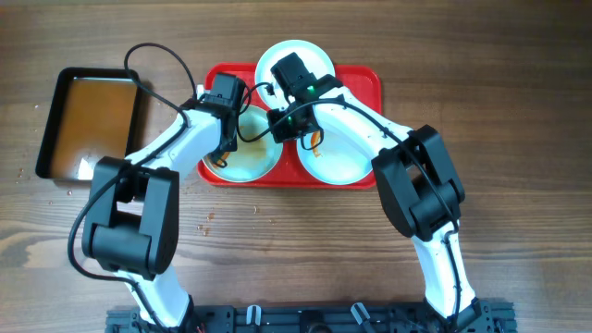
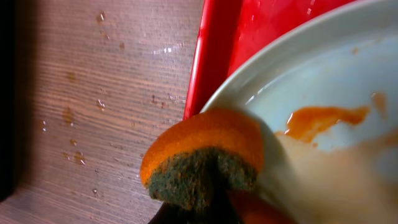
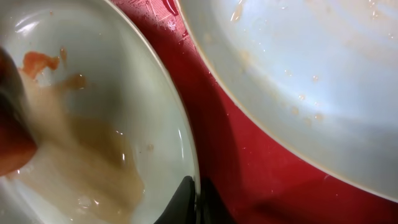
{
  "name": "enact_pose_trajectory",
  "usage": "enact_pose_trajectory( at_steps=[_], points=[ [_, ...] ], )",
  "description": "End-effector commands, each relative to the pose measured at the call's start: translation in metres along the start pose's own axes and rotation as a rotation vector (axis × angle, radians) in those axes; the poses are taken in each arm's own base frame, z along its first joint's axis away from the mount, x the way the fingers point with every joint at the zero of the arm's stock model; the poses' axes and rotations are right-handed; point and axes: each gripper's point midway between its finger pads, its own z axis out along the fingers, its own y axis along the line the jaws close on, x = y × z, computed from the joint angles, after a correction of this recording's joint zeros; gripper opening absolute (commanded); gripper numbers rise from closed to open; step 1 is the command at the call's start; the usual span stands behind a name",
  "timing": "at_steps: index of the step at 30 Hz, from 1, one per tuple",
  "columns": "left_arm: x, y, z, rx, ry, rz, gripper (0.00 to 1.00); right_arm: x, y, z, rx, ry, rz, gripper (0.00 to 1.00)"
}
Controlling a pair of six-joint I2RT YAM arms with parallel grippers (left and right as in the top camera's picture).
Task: Clean dirty plates on tray and stack at the side
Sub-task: 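Scrub the left plate with the sponge in the left gripper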
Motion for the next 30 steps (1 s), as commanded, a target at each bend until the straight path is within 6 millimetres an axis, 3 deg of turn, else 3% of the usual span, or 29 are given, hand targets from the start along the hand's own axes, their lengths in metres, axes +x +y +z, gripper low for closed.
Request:
enact_pose_trajectory(
  at_steps=[1, 2, 4, 6, 15, 18, 23, 27, 30],
  points=[
    [-0.025, -0.028, -0.029, 0.222, -0.049, -0.023, 0.04, 0.009, -0.003, 0.013, -0.004, 0.034, -0.017, 0.05],
    [-0.029, -0.054, -0.042, 0.393, -0.053, -0.028, 0.04, 0.009, -0.003, 0.013, -0.005, 0.035, -0.017, 0.05],
    [-0.033, -0.087, -0.061, 0.61, -0.053, -0.02, 0.04, 0.009, -0.003, 0.013, -0.004, 0.035, -0.016, 0.05],
    [-0.034, -0.102, -0.066, 0.698, -0.049, -0.011, 0.04, 0.009, -0.003, 0.013, -0.004, 0.035, -0.017, 0.05],
    [-0.014, -0.12, -0.008, 0.664, 0.056, -0.016, 0.04, 0.01, -0.003, 0.013, -0.004, 0.037, -0.017, 0.04],
    [-0.016, -0.093, 0.016, 0.513, 0.045, -0.042, 0.04, 0.01, -0.003, 0.013, -0.003, 0.04, -0.016, 0.05],
    [-0.018, -0.009, 0.043, 0.085, 0.014, -0.072, 0.04, 0.01, -0.003, 0.013, -0.004, 0.039, -0.016, 0.05],
    [-0.015, 0.016, 0.046, 0.006, 0.03, -0.085, 0.04, 0.01, -0.003, 0.013, -0.003, 0.038, -0.016, 0.04],
    [-0.022, 0.034, 0.032, -0.07, -0.007, -0.09, 0.04, 0.01, -0.004, 0.013, 0.0, 0.037, -0.016, 0.04]
  ],
)
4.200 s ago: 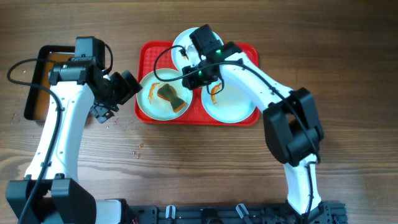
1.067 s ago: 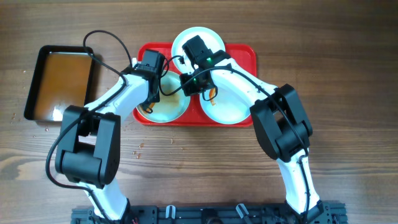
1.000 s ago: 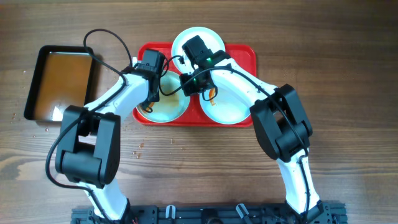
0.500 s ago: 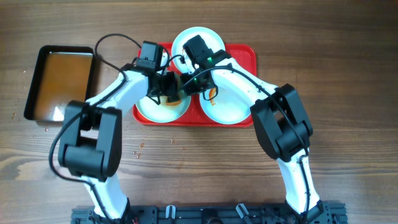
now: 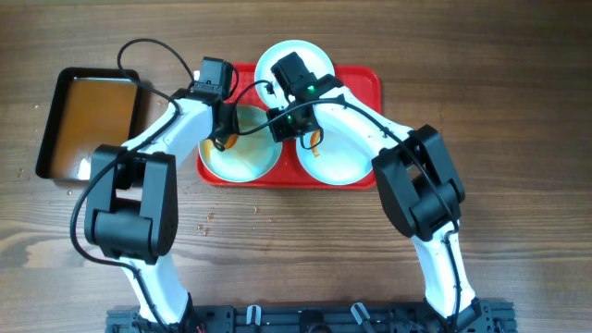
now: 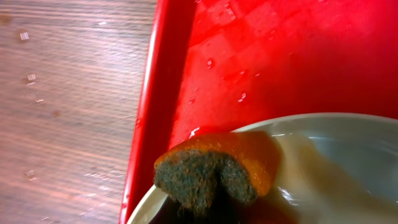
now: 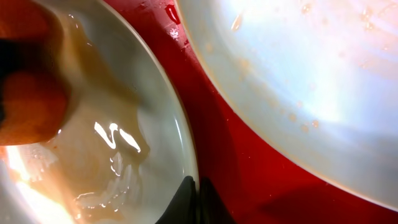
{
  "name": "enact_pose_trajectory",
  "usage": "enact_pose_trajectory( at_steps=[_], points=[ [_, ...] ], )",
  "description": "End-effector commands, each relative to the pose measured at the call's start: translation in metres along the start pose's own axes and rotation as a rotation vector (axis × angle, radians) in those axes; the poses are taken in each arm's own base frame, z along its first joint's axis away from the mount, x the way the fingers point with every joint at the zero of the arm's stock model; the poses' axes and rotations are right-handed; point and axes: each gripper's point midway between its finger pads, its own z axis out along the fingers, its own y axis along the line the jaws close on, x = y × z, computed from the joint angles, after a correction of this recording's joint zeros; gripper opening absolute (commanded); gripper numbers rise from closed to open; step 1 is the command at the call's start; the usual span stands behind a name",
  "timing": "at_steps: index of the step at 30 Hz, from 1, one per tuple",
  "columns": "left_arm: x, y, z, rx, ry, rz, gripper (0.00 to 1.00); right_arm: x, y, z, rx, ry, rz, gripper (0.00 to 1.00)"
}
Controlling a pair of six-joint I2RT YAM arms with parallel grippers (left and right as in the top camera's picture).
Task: Clean dirty plates on tray and stack at the side
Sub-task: 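Scrub the left plate with the sponge in the left gripper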
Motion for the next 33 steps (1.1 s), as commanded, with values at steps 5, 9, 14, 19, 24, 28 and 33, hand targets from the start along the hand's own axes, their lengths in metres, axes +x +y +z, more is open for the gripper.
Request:
enact_pose_trajectory(
  at_steps=[5, 9, 14, 19, 24, 28, 33],
  points=[
    [-0.008, 0.012, -0.04, -0.023, -0.068, -0.003, 0.04, 0.012, -0.006, 0.013, 0.012, 0.044, -0.014, 0.04],
    [0.002, -0.043, -0.036, 0.251, -0.006, -0.045, 0.04, 0.011, -0.006, 0.013, 0.011, 0.041, -0.015, 0.04],
    [0.029, -0.073, -0.016, 0.396, 0.125, -0.035, 0.04, 0.012, -0.006, 0.013, 0.012, 0.044, -0.014, 0.04],
    [0.047, -0.047, -0.001, 0.246, 0.183, -0.021, 0.04, 0.012, -0.006, 0.013, 0.012, 0.045, -0.014, 0.04],
    [0.044, 0.034, -0.003, -0.208, 0.129, 0.036, 0.04, 0.011, -0.006, 0.013, 0.011, 0.041, -0.015, 0.05],
    [0.03, 0.074, -0.025, -0.436, 0.053, 0.07, 0.04, 0.011, -0.007, 0.013, 0.019, 0.039, -0.015, 0.04],
    [0.007, 0.075, -0.053, -0.415, -0.037, 0.025, 0.04, 0.011, -0.009, 0.013, 0.03, 0.038, -0.015, 0.05]
  ],
)
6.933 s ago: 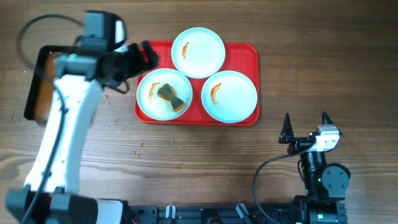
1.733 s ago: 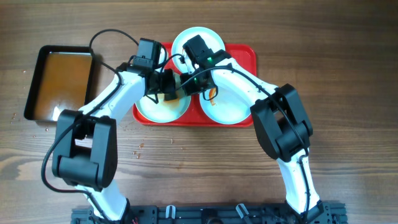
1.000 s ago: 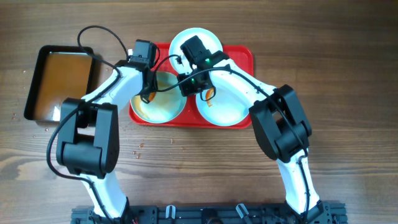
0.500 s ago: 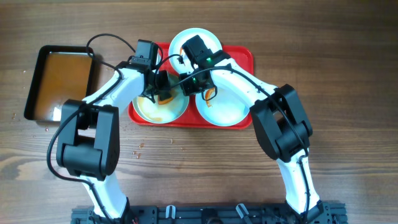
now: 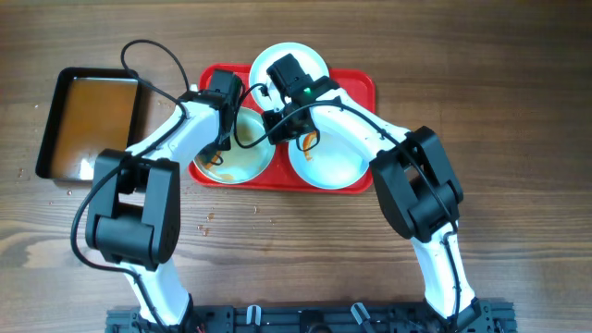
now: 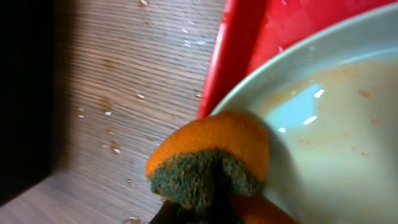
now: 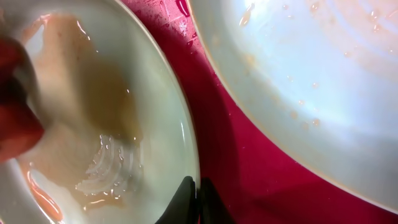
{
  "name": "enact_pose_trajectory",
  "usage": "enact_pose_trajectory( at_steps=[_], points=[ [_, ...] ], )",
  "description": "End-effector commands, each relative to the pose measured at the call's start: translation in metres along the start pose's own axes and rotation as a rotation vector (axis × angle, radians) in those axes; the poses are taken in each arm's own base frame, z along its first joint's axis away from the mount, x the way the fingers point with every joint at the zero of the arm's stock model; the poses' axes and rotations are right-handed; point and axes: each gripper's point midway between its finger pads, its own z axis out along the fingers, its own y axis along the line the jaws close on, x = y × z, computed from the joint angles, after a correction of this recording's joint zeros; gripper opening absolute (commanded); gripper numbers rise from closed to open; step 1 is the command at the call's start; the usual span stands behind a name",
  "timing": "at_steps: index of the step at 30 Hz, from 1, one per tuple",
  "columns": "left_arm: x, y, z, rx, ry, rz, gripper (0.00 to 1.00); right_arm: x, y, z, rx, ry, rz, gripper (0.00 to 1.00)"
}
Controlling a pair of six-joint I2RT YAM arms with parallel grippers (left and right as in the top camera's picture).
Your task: Clean dirty plates on tray and stack at the side
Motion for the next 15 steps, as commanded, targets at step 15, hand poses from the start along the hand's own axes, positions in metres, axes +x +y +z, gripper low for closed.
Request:
enact_pose_trajectory(
  at_steps=[15],
  points=[
    [-0.021, 0.046, -0.147, 0.763, -0.089, -0.332, 0.04, -0.055, -0.028, -0.117, 0.338, -0.277, -0.052, 0.04]
  ],
)
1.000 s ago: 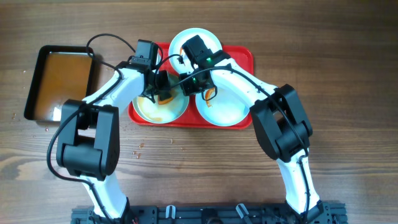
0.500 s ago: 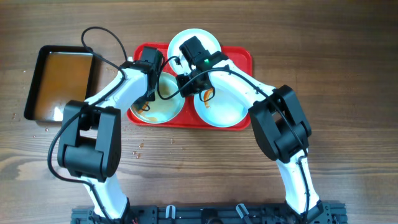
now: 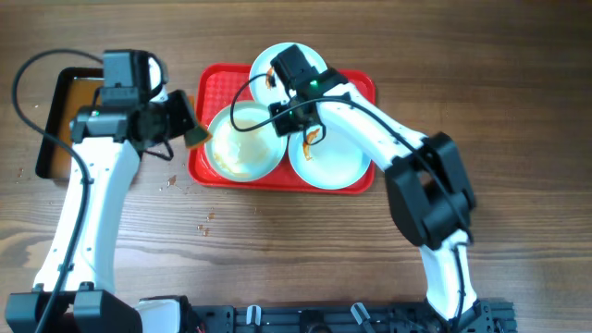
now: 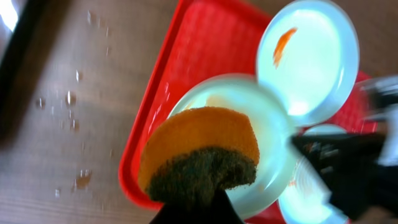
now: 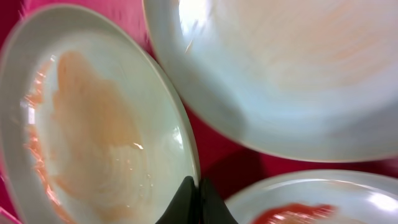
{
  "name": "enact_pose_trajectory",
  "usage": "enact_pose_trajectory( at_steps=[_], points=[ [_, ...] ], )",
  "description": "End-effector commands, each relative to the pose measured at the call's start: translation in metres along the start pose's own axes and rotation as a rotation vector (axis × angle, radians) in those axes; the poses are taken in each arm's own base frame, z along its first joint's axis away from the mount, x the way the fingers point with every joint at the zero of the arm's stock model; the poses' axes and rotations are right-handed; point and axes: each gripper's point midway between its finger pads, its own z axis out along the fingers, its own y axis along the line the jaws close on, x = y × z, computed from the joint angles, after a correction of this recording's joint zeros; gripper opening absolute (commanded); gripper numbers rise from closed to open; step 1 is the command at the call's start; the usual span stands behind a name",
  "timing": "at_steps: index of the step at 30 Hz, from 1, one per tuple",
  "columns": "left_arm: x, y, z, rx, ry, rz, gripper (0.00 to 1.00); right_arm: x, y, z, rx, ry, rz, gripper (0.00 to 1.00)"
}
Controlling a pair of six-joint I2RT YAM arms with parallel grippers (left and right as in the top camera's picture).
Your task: Clean dirty plates on tray and stack at the side
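A red tray (image 3: 356,83) carries three pale plates. My right gripper (image 3: 294,123) is shut on the right rim of the left plate (image 3: 242,143), which shows a faint orange film (image 5: 93,137); the fingertips (image 5: 198,190) pinch its edge. The far plate (image 3: 289,63) and the right plate (image 3: 333,157) each bear an orange smear. My left gripper (image 3: 188,128) hangs over the tray's left edge, shut on an orange sponge (image 4: 199,152) with its dark green pad toward the camera.
A black tray (image 3: 88,116) of brownish water lies at the left, partly under my left arm. Water drops dot the wooden table (image 3: 518,111) beside the red tray's left side (image 4: 205,43).
My left gripper and the sponge have left the left plate and now hang higher, to the left of it. The right gripper still pinches that plate's rim.
The sponge was pressed on the left plate's near-left part beside an orange sauce patch, then at its far-left rim, then back at the left side. The right gripper held the rim throughout. Now only a thin film remains and the sponge is off the plate.
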Motion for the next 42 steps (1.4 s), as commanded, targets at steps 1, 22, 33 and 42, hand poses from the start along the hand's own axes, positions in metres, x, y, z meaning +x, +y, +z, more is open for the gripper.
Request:
enact_pose_trajectory(
  at_steps=[1, 22, 33, 42],
  points=[
    [0.005, -0.002, -0.005, 0.062, 0.041, -0.042, 0.04, -0.049, -0.029, -0.074, 0.235, -0.227, -0.08, 0.04],
    [0.012, 0.005, 0.017, 0.037, 0.11, -0.057, 0.04, -0.084, 0.05, -0.199, 0.899, -0.526, -0.672, 0.04],
    [0.012, 0.005, 0.018, 0.037, 0.111, -0.057, 0.04, -0.063, 0.06, -0.156, 0.539, -0.496, -0.445, 0.04],
    [0.012, 0.005, 0.018, 0.038, 0.11, -0.057, 0.04, -0.047, -0.019, -0.125, 0.104, -0.254, -0.037, 0.33]
  ],
)
